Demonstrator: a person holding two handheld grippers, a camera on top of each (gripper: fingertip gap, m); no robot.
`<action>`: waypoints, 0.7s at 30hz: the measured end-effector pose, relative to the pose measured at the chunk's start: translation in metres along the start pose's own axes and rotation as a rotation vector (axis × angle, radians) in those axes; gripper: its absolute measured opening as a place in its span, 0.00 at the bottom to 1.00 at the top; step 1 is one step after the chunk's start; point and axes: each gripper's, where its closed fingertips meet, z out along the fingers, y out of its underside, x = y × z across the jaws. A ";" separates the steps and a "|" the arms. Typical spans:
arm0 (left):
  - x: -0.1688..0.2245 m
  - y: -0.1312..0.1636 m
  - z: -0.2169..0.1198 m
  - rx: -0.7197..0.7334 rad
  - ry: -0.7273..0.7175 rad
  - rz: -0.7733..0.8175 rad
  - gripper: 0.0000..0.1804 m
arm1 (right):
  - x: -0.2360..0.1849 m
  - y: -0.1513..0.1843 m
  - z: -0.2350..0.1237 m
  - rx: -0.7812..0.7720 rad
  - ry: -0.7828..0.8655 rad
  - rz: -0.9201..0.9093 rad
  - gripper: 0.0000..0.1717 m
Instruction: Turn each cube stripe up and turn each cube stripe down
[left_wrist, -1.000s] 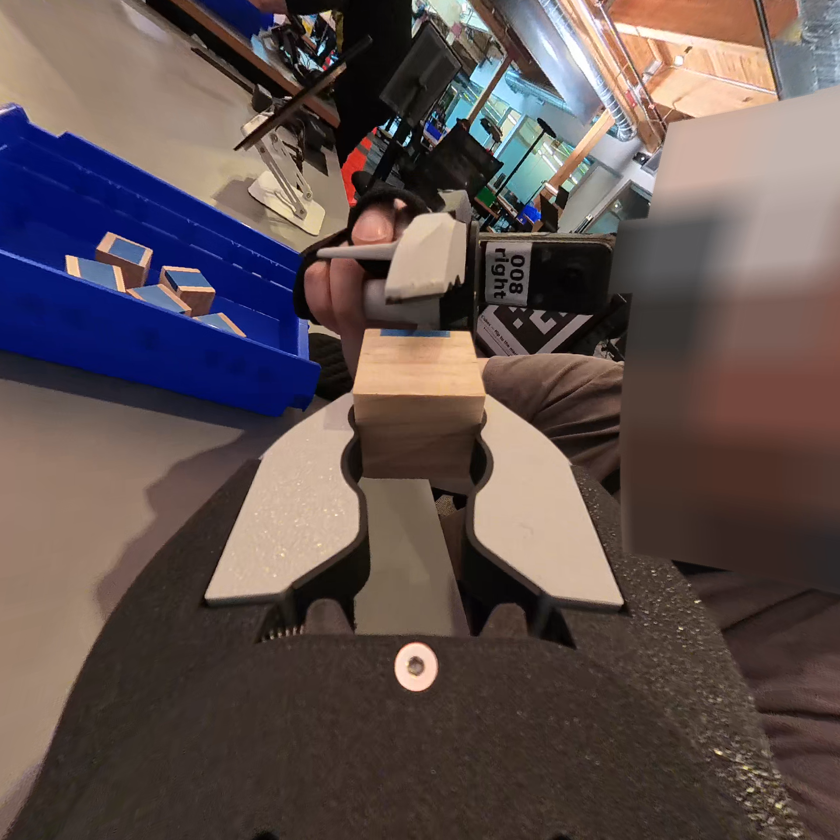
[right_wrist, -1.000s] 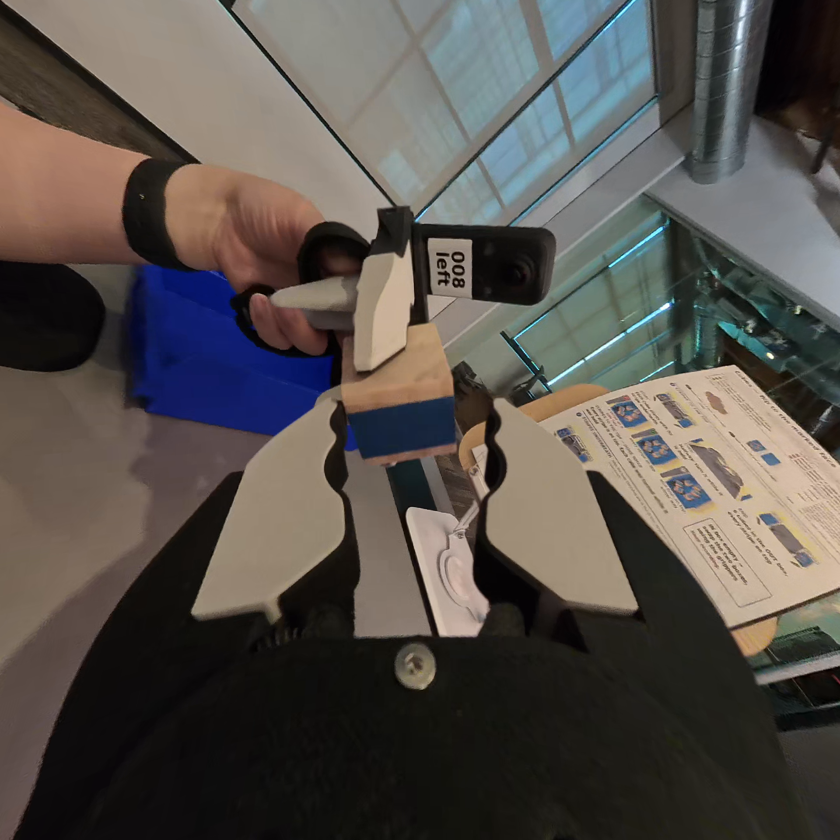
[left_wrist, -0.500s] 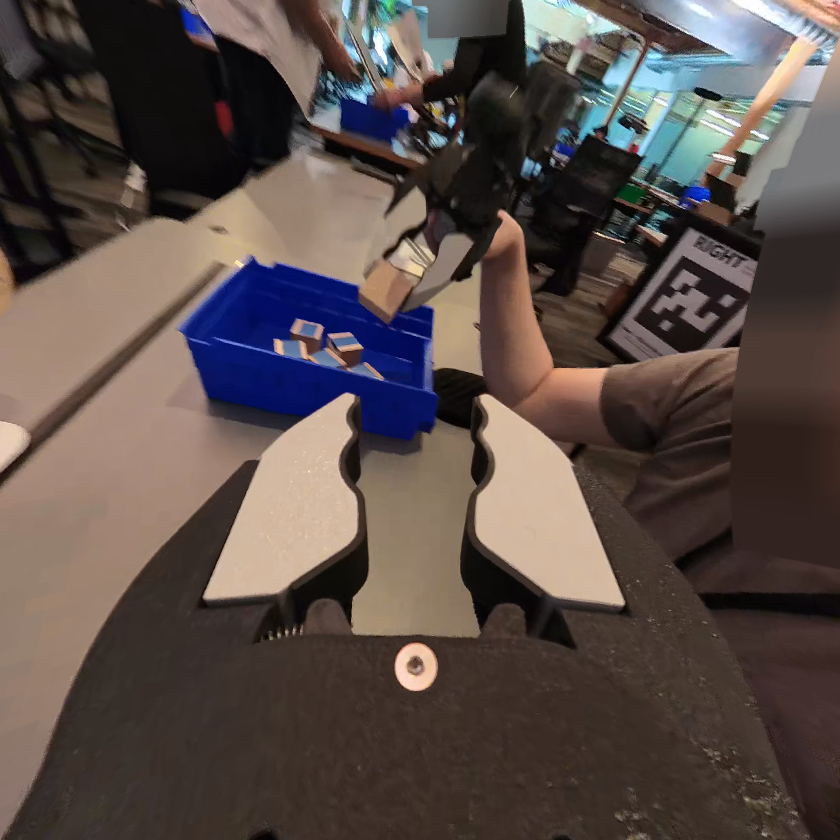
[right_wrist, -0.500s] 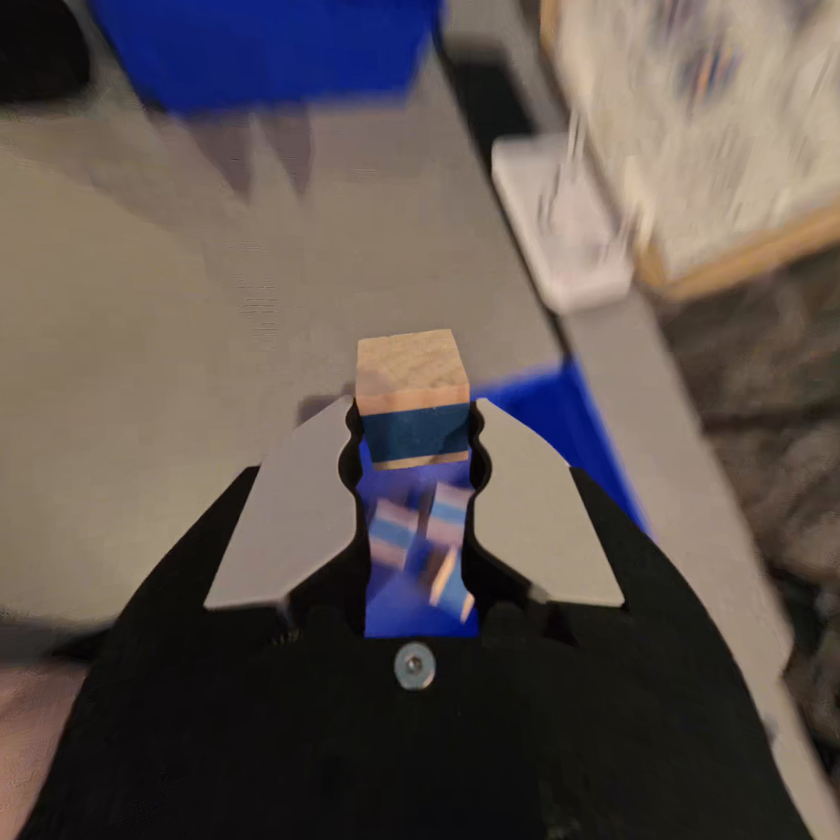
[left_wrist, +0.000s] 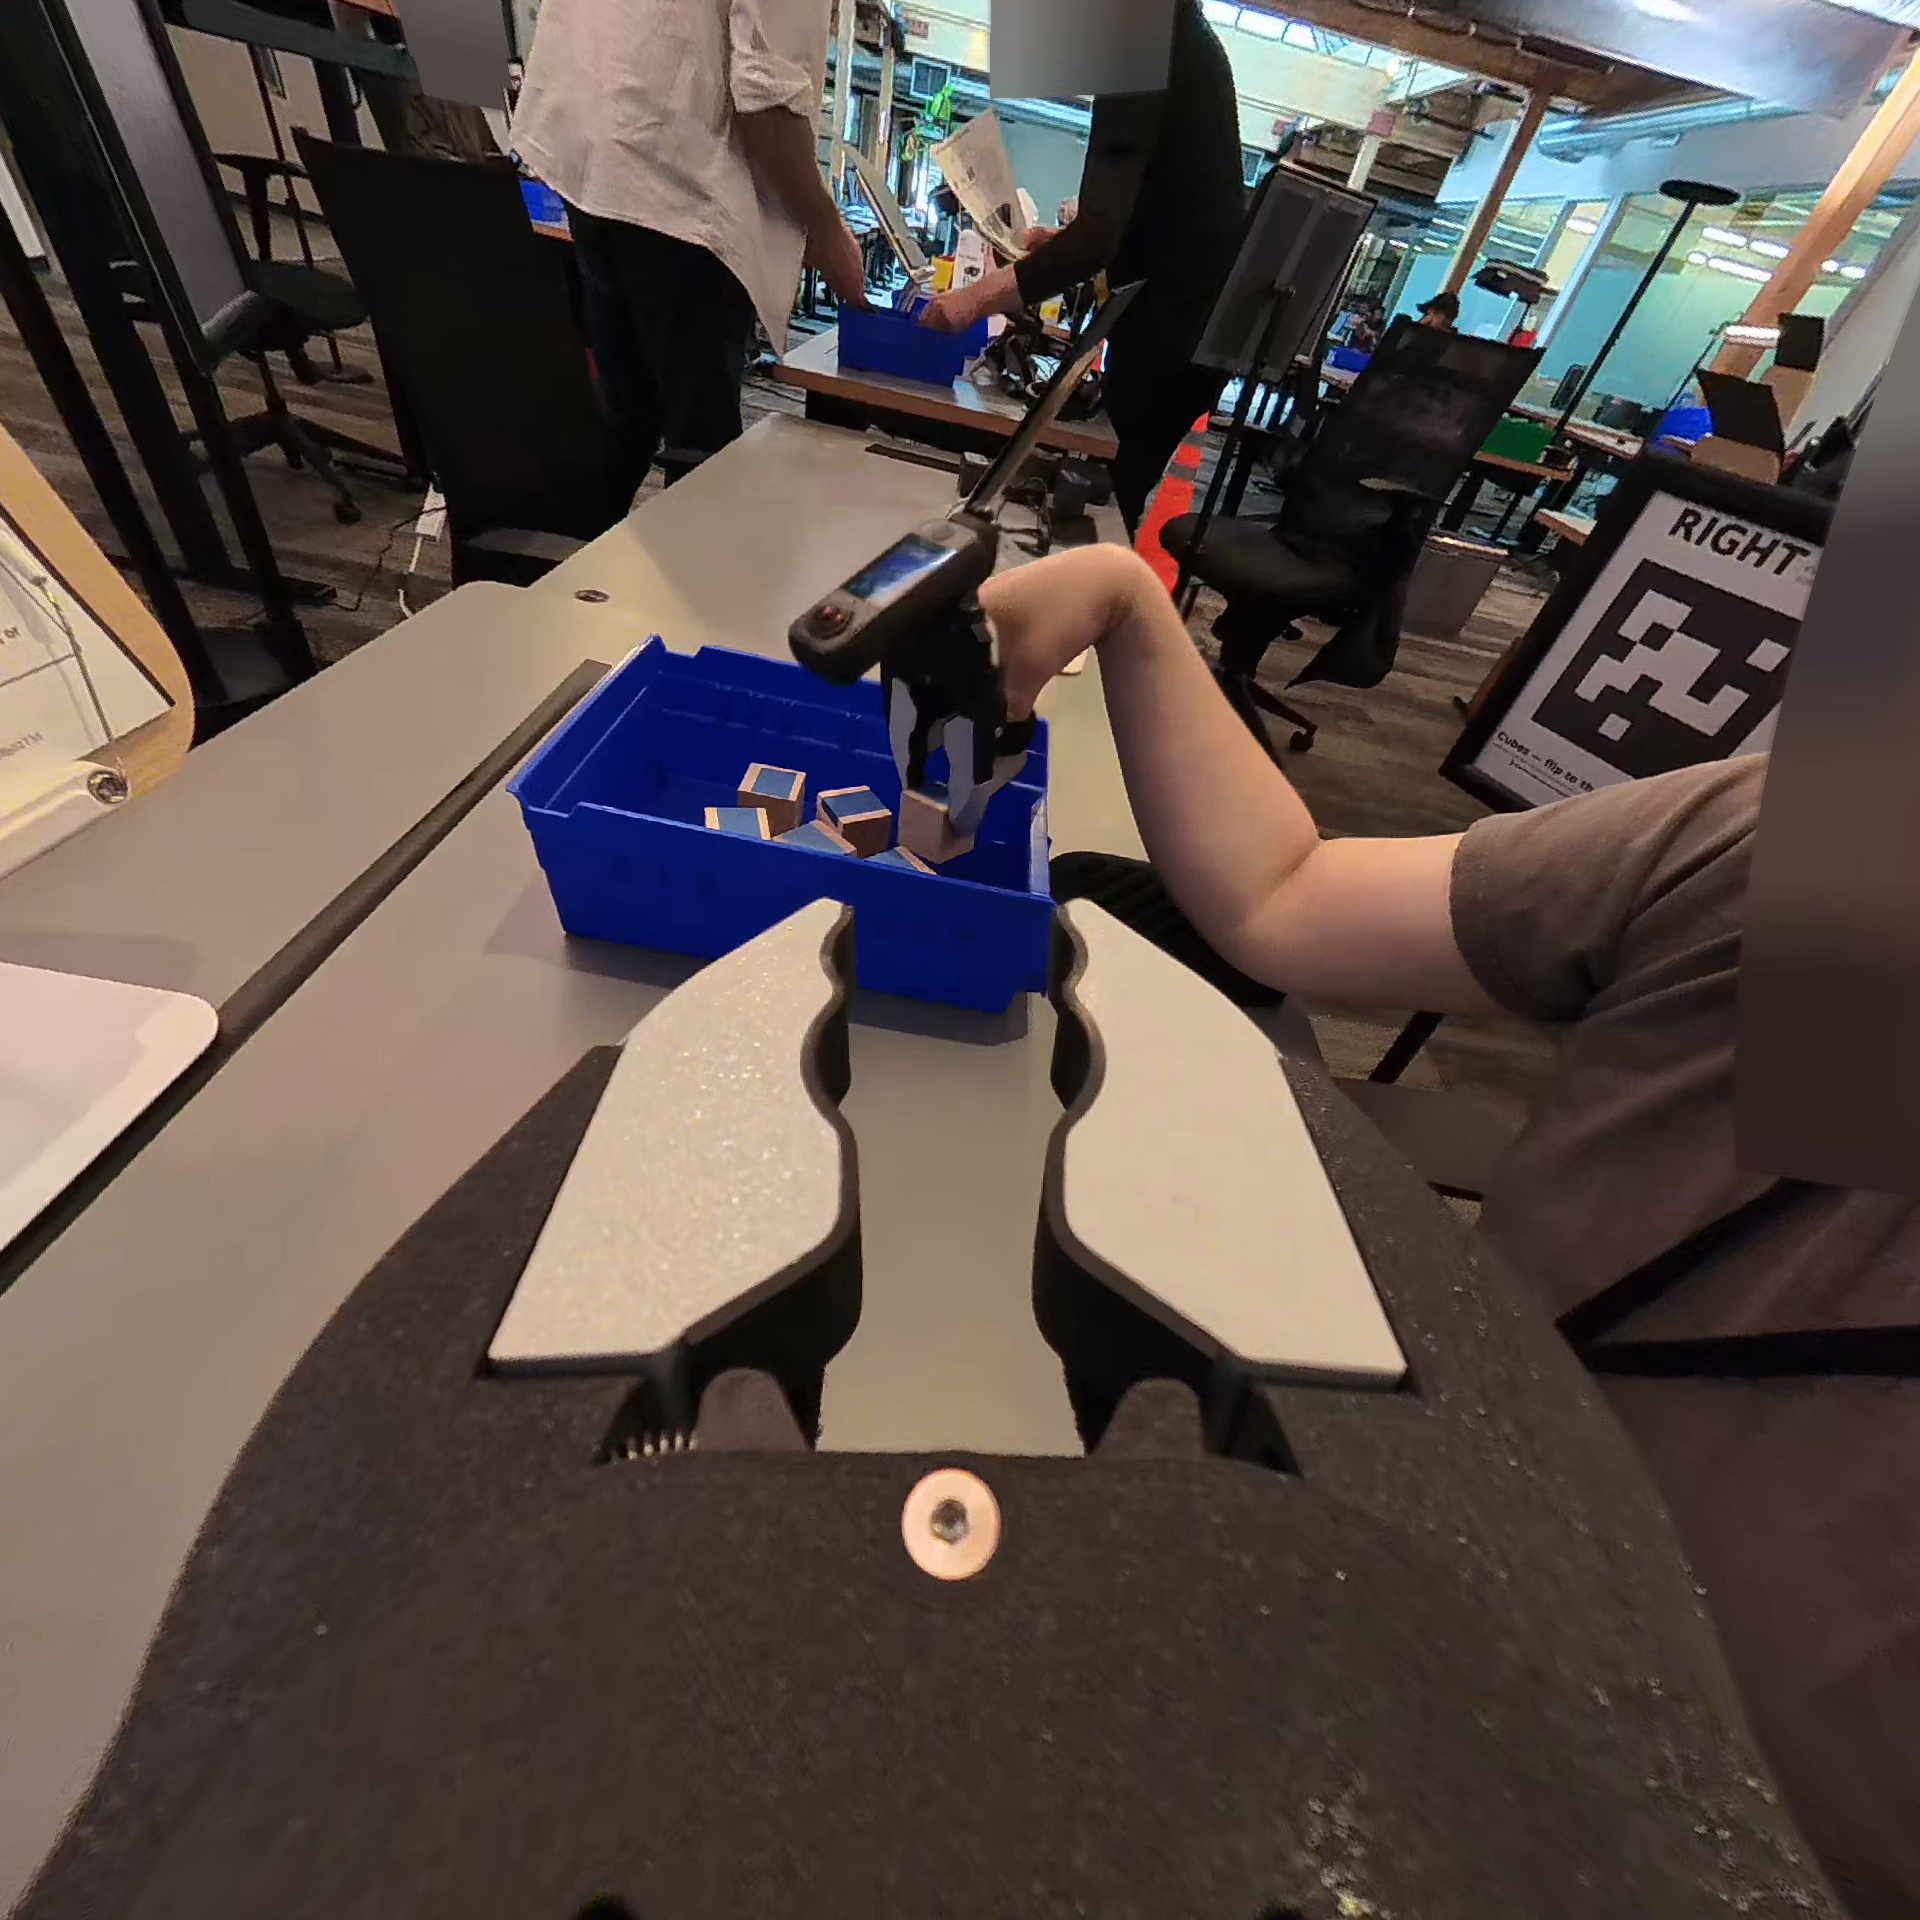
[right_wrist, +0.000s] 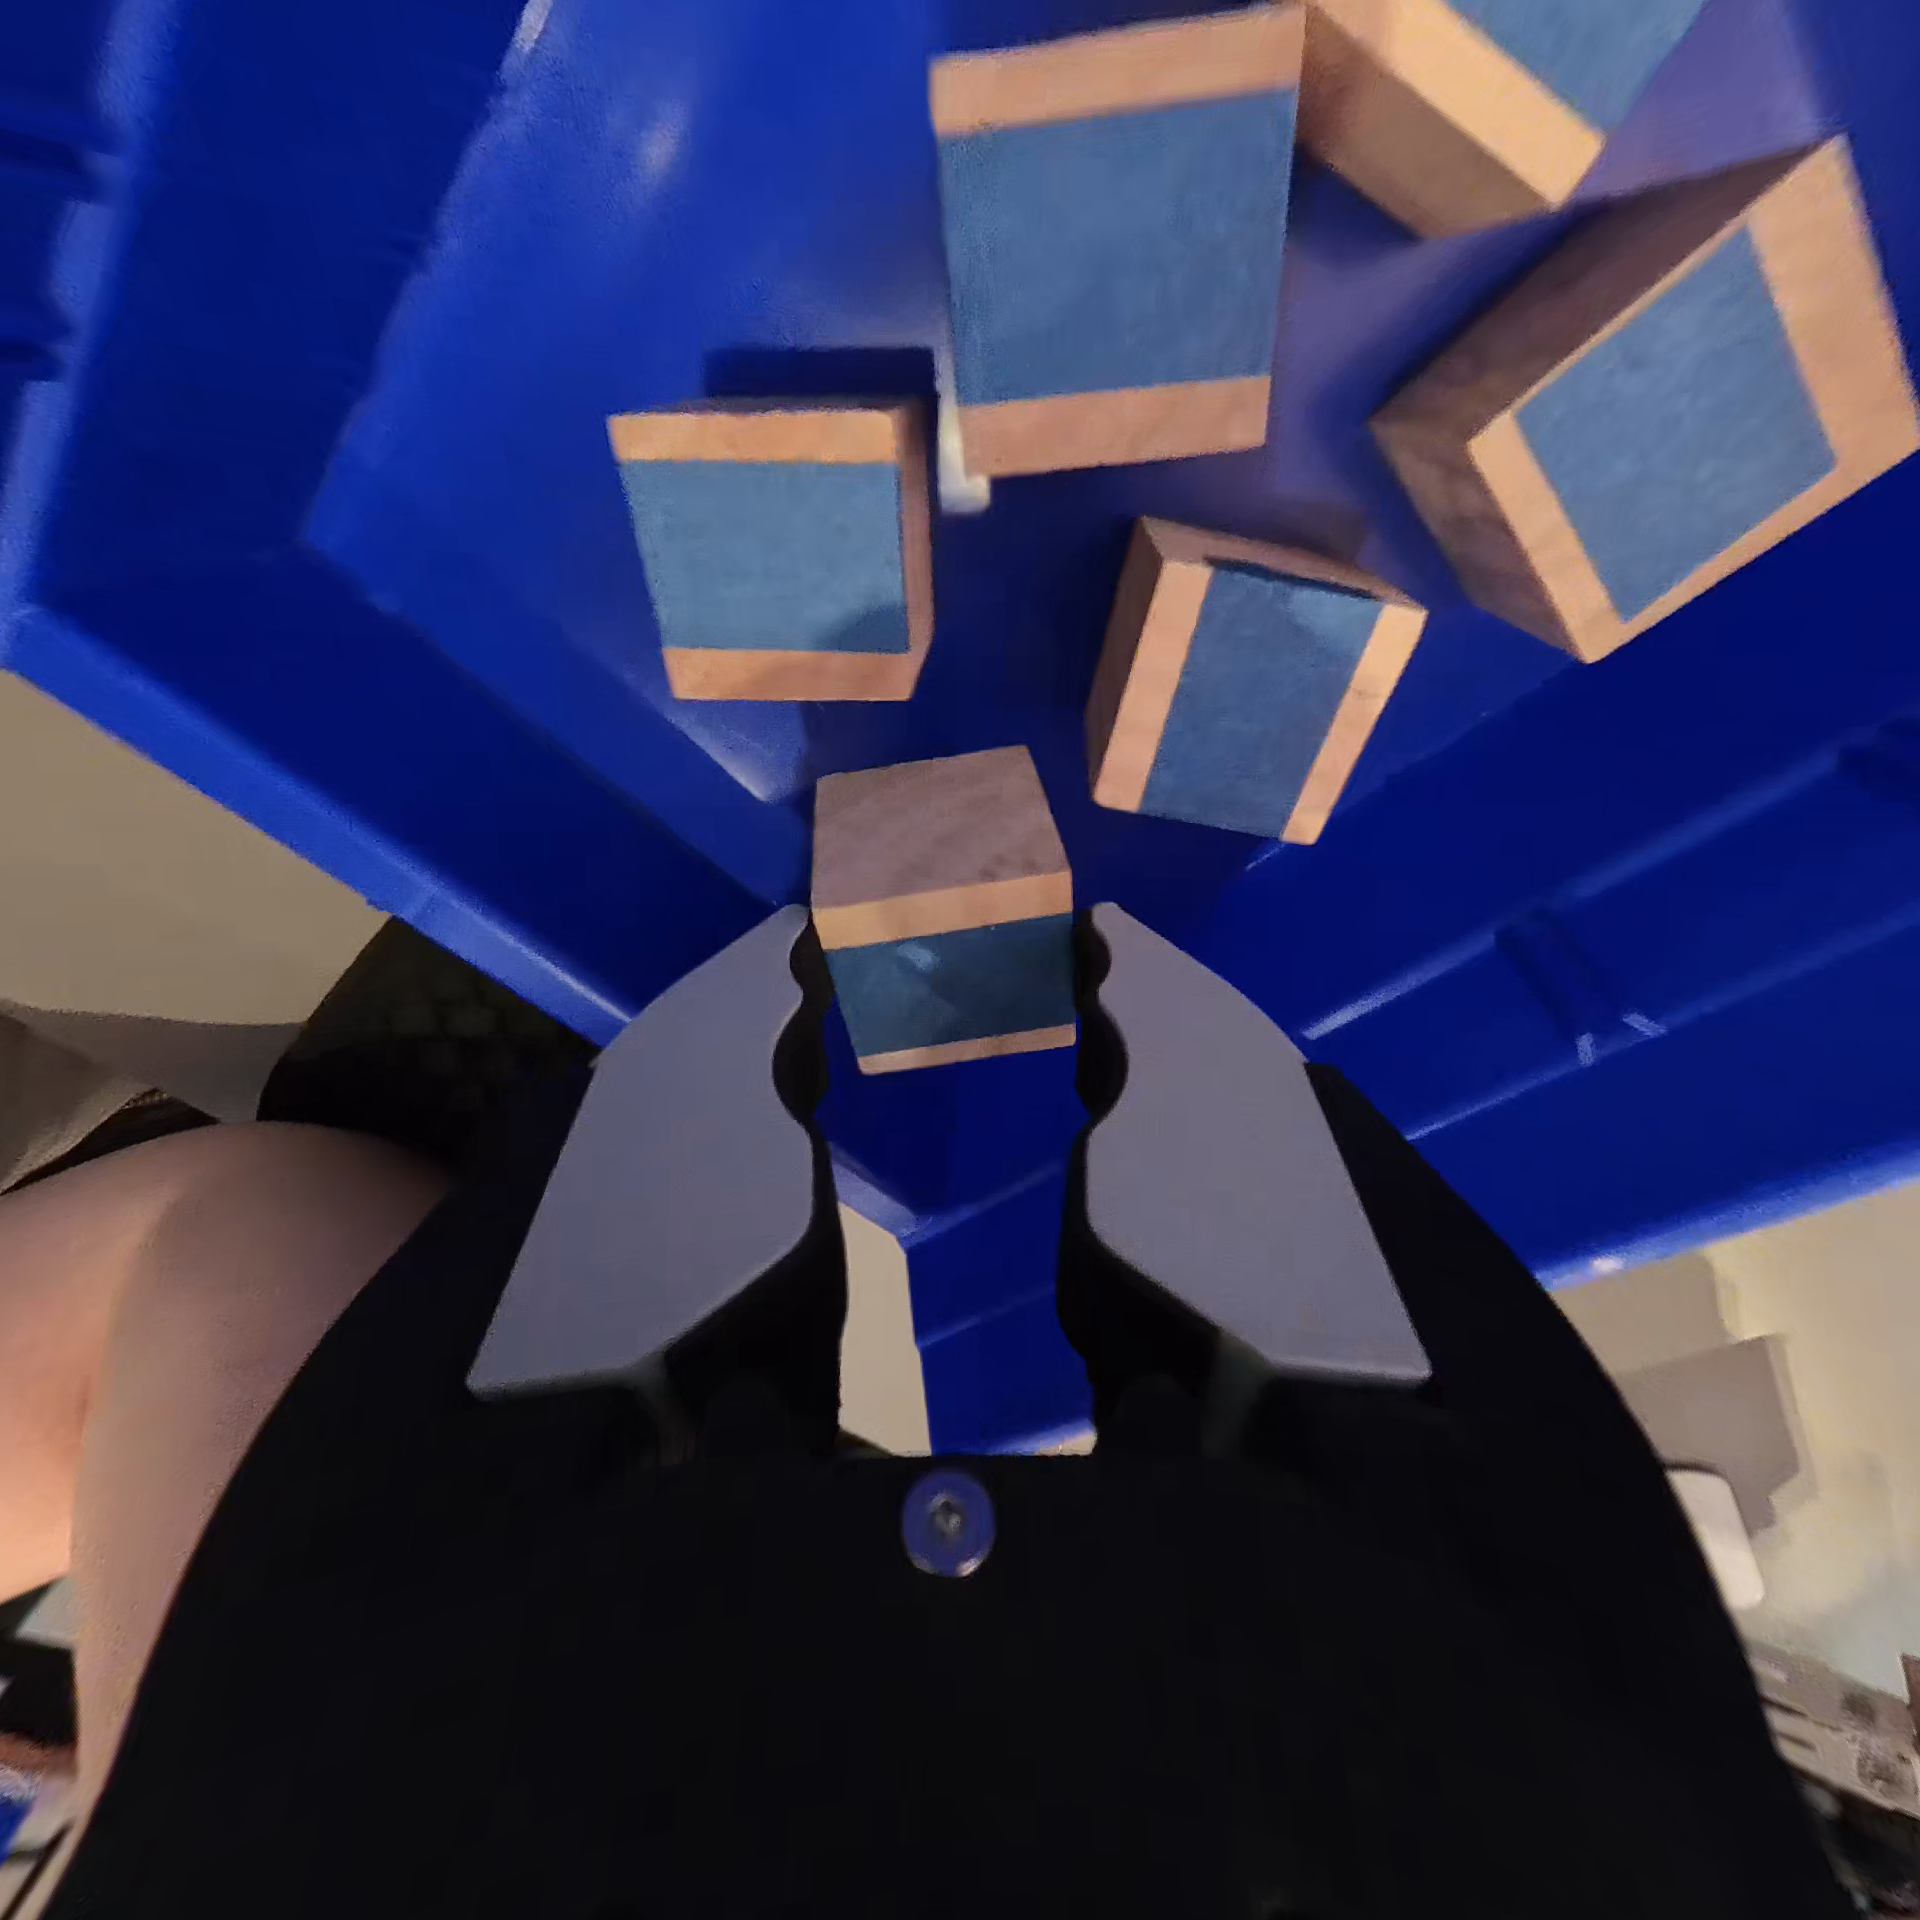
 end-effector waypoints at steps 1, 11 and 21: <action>0.002 -0.001 -0.001 -0.004 -0.001 0.007 0.20 | 0.001 0.002 0.004 -0.023 -0.012 0.016 0.27; 0.004 -0.006 -0.012 -0.011 -0.061 0.061 0.20 | 0.013 -0.004 0.012 0.016 -0.027 0.117 0.28; -0.038 0.002 -0.015 -0.100 -0.387 0.184 0.20 | 0.029 -0.006 -0.074 0.341 0.323 0.071 0.28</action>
